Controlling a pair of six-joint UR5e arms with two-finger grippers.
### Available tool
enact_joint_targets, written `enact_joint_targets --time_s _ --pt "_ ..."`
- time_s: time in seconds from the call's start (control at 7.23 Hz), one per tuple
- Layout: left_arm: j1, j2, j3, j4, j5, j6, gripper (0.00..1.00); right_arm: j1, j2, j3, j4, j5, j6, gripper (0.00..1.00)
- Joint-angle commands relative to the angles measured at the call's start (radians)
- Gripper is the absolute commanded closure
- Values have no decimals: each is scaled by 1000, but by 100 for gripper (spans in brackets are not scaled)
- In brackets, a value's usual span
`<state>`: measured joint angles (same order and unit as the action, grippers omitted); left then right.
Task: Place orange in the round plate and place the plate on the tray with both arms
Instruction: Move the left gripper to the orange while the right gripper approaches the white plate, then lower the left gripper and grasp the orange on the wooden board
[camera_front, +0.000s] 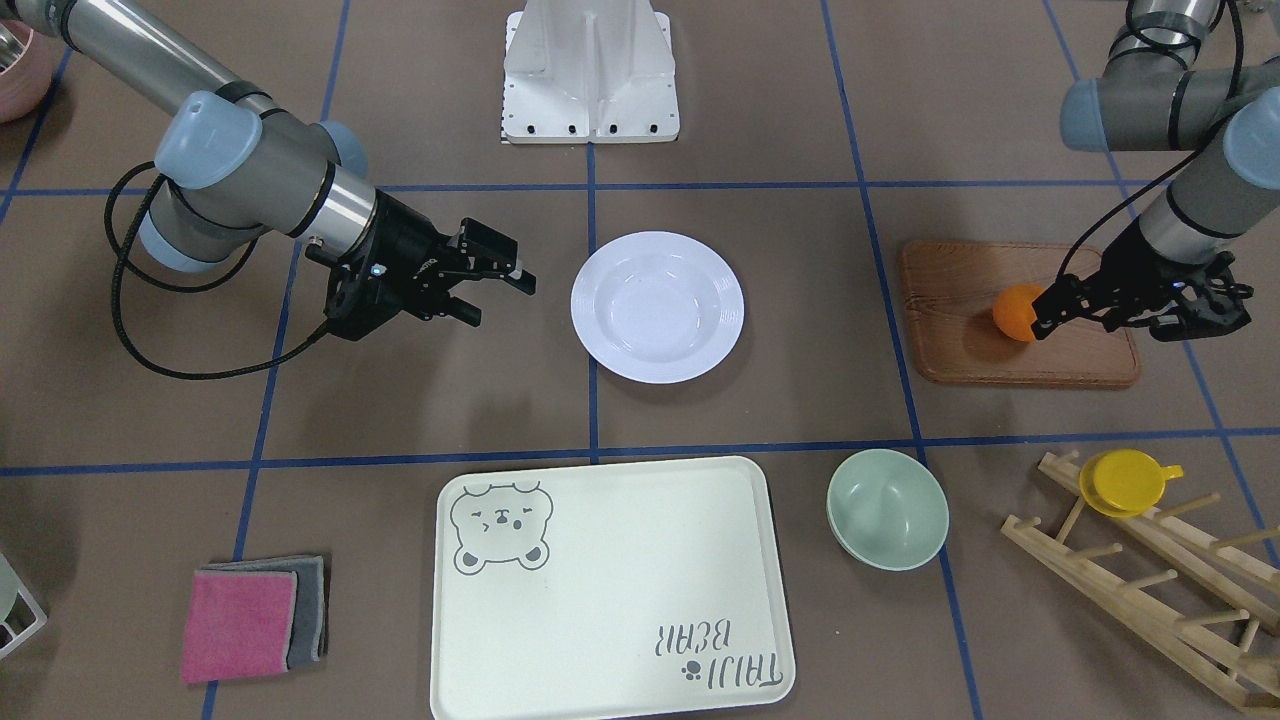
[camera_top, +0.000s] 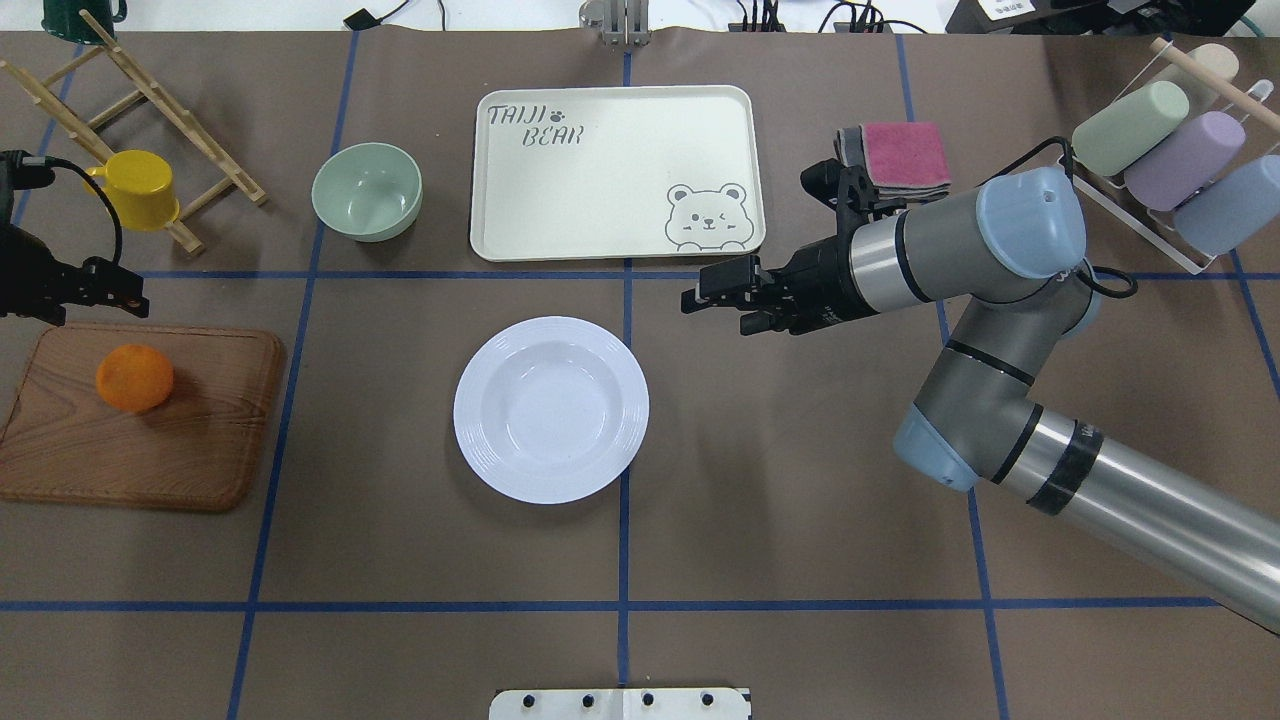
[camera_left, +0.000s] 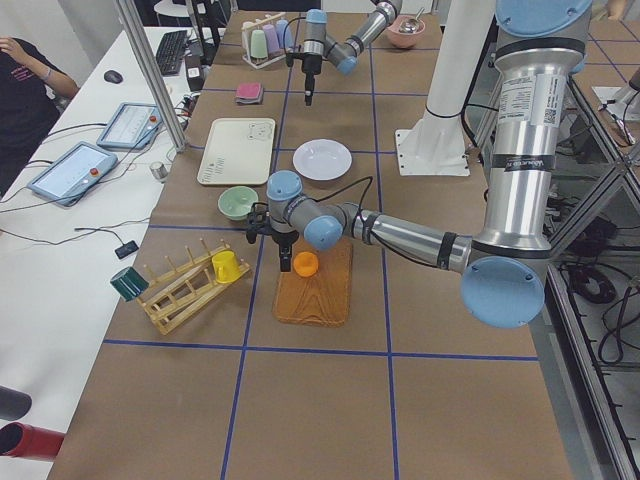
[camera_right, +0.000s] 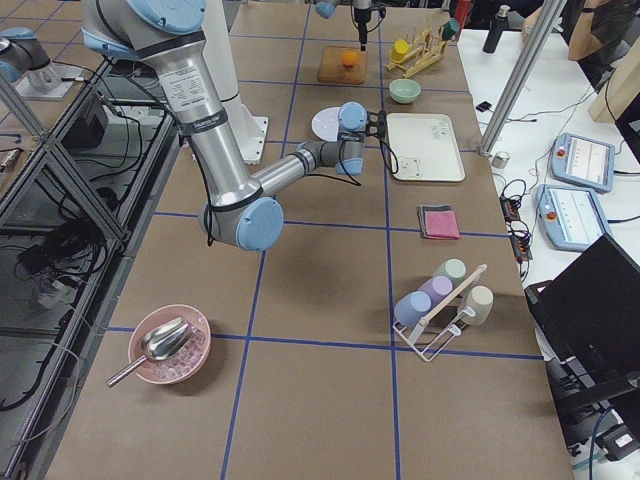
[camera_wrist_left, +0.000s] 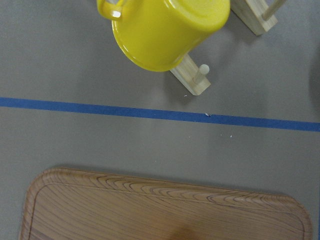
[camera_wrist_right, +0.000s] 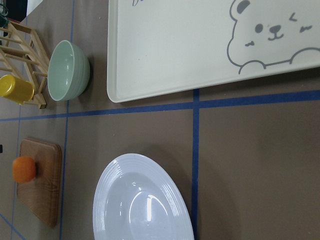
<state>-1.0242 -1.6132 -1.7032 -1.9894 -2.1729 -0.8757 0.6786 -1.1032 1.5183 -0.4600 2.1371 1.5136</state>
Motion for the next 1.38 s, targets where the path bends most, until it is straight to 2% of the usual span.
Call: enact_joint_targets --time_s 0.0,0.28,1.11,1.24 --pt "56 7 58 -127 33 -81 2 -30 2 0 4 -32 5 1" --pt "70 18 105 -209 35 -110 2 -33 0 0 6 -34 5 1" --pt "121 59 54 -226 58 -137 2 -44 0 2 6 -51 7 1" --pt "130 67 48 -226 59 -138 8 -44 0 2 6 -51 7 1"
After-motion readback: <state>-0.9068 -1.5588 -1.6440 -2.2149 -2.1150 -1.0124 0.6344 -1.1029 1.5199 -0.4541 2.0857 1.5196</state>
